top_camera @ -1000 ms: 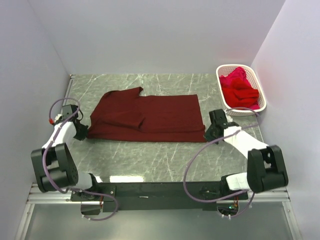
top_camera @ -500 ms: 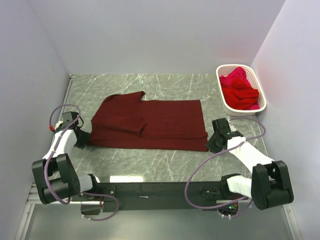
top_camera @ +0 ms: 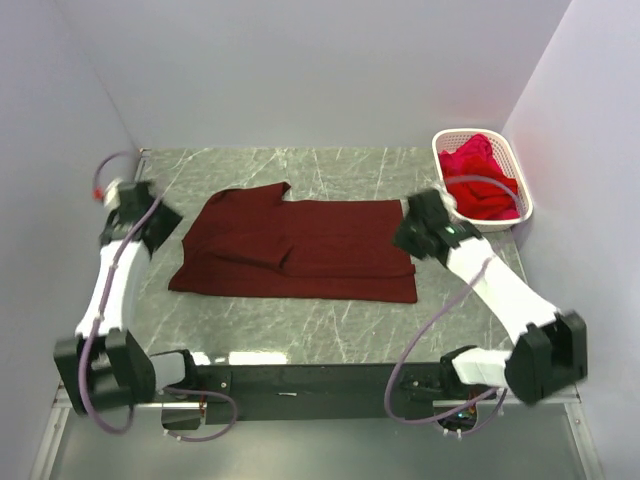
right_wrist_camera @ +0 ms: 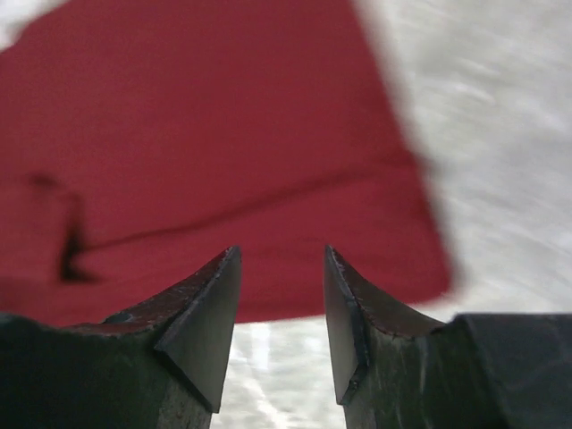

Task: Fold and stack the t-shirts
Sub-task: Fold the tshirt

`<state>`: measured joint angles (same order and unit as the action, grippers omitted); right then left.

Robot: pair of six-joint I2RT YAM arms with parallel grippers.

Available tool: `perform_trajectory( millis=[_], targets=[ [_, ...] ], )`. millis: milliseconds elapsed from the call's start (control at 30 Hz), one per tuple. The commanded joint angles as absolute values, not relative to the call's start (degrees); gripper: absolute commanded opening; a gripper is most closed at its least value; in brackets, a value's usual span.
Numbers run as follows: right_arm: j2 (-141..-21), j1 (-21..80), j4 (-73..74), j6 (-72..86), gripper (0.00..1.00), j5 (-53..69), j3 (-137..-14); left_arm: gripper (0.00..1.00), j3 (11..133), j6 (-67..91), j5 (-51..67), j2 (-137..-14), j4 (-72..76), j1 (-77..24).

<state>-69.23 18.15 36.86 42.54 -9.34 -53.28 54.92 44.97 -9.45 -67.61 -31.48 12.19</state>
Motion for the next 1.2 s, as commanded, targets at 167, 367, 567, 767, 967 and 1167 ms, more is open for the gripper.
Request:
perform_trajectory(
  millis=[167, 367, 567, 767, 967, 1167],
  targets=[
    [-97.1, 34.3, 29.0, 40.9, 0.44, -5.7, -82.6, 0.51, 85.3, 31.1, 4.1, -100.8, -28.8, -3.8],
    [-115.5, 38.9, 29.6, 40.8, 0.43, -3.4, -100.4, 0.50, 96.6, 22.8, 14.1, -115.2, -35.4, -7.9],
    [-126.1, 41.8, 32.3, 40.5, 0.43, -3.2, -109.7, 0.53, 92.1, 21.1, 18.5, -115.0, -34.4, -10.6],
    [-127.4, 43.1, 31.6, 41.4, 0.43, -3.0, -107.9, 0.52, 87.7, 20.9, 14.8, -113.5, -34.5, -13.1],
    [-126.3, 44.8, 30.4, 42.7, 0.43, -3.0, -104.3, 0.50, 83.0, 20.6, 13.0, -110.6, -34.2, -14.0],
    [-125.2, 46.2, 28.7, 44.5, 0.43, -3.4, -100.7, 0.38, 79.2, 20.4, 11.6, -107.3, -34.4, -14.6]
  ],
)
